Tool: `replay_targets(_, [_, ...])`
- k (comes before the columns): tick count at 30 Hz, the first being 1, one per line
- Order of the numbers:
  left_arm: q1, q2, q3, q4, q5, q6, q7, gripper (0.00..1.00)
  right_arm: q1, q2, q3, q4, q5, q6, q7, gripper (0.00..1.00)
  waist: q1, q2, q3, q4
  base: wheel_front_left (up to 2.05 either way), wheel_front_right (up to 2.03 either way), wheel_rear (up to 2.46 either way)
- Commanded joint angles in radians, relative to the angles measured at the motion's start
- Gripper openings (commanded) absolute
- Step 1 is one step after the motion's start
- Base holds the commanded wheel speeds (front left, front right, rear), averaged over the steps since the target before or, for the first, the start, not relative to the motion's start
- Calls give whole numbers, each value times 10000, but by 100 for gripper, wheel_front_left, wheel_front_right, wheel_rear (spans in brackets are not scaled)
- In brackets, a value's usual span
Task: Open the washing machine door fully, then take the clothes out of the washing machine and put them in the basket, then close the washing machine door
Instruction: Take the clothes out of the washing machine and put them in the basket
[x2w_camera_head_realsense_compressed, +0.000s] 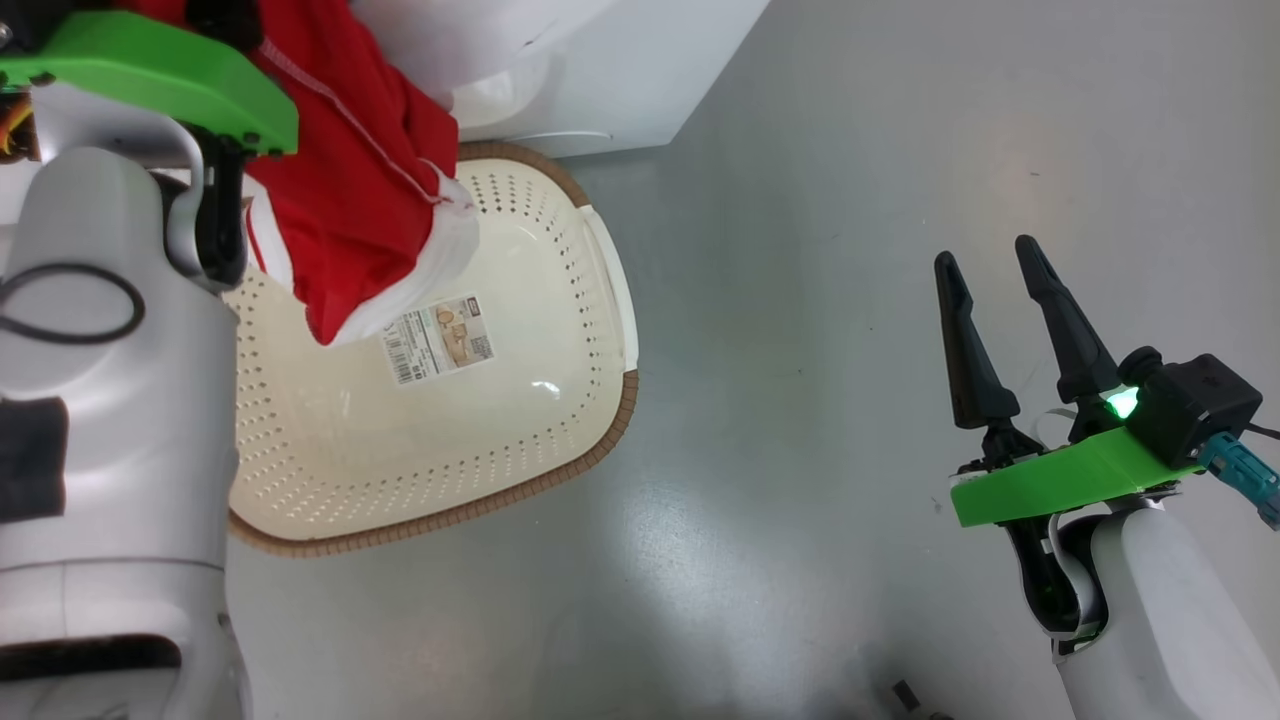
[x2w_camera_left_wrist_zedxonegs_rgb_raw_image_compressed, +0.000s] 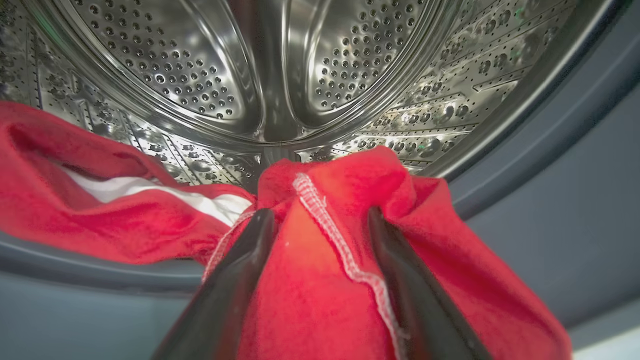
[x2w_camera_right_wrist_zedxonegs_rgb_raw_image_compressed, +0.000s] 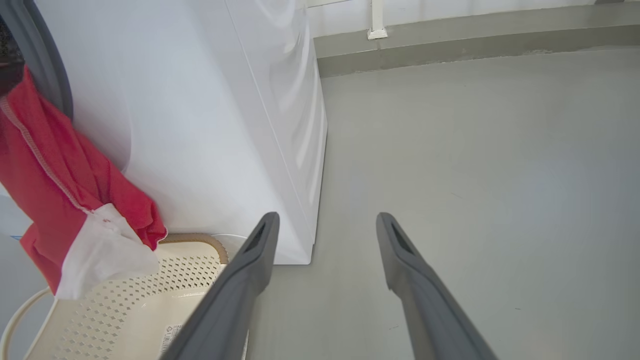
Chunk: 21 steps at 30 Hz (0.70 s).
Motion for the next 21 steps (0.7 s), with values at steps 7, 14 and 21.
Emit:
replay_targets(7, [-379,459,17,786,215,-67,-36,100,16,12,261,-244,121,73,-65,100,0,0,2,-107,0,0,0])
replay_targets(14, [-554,468,-93,1134,142,-111,-36,11,-13,12,224,-286,134,73,-65,100,0,0,22,-97,0,0,0])
replay_targets(21, [-407,431,-151,877,-20,-141,-36,0,-21,12,201,-300,121,73,-65,100,0,0,-25,-42,0,0,0])
